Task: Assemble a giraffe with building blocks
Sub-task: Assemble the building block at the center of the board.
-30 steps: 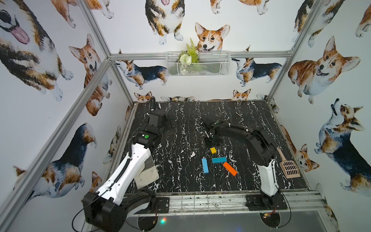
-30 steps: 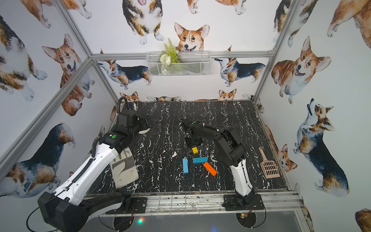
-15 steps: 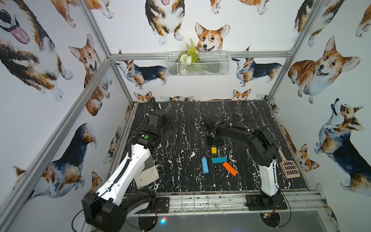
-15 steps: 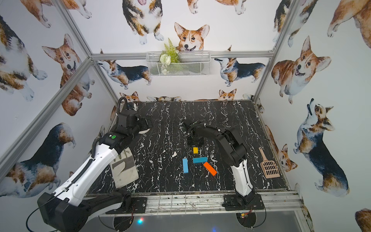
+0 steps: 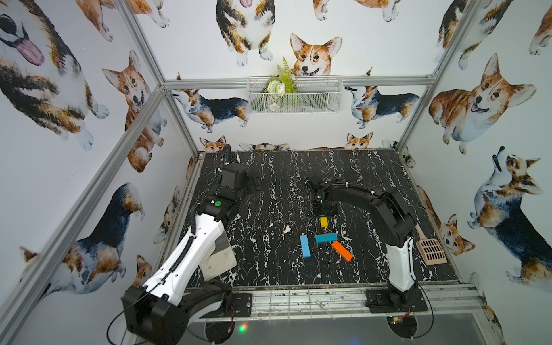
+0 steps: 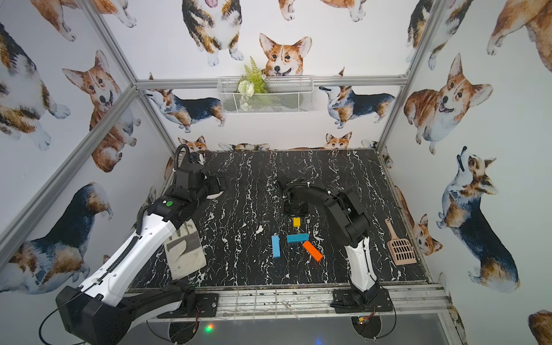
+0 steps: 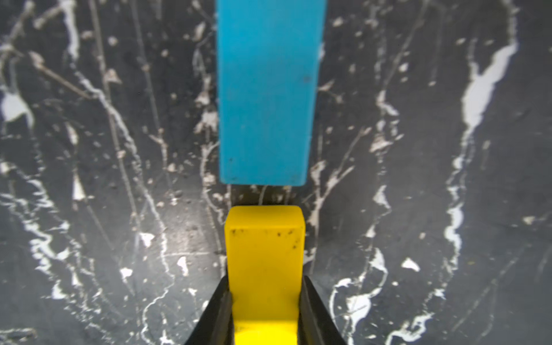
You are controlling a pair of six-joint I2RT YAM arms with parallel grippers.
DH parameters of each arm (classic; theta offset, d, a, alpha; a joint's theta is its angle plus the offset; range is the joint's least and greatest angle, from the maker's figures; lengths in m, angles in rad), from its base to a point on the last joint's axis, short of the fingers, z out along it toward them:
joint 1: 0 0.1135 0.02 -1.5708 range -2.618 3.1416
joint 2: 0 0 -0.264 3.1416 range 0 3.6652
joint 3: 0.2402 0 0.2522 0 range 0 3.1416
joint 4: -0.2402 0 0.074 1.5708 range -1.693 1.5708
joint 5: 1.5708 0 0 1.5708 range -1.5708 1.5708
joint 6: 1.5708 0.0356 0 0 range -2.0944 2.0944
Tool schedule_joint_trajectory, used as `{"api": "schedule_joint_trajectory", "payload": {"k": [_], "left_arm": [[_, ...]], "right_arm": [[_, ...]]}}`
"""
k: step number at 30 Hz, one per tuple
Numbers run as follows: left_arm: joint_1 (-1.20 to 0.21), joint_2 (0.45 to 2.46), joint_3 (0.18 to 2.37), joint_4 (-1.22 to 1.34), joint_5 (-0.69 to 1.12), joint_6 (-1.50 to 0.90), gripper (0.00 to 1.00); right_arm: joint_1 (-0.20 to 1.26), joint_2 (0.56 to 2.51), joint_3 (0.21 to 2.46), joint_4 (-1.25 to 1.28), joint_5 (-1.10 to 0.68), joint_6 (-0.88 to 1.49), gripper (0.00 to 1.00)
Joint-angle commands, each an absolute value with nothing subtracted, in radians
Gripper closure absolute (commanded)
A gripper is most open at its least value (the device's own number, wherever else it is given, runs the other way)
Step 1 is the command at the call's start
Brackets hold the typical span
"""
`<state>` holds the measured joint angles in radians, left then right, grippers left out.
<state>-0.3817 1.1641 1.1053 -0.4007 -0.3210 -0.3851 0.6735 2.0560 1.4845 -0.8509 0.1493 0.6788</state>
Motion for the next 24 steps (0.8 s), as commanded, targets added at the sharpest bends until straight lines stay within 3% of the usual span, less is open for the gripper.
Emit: {"api": "schedule_joint_trajectory", "payload": {"k": [1,24], "left_arm": [[-0.38,1.164,1.104,-0.371,-0.324,-0.399,0.0],[-0.381,1.163,1.109,-0.373,-0.319,-0.396,0.0]], "right_arm": [[0.66,2.06,1.483,-0.93,0.226,0.698,0.68],[0.655,2.075,1.501,-0.856,0.063,0.743,0.68]]}}
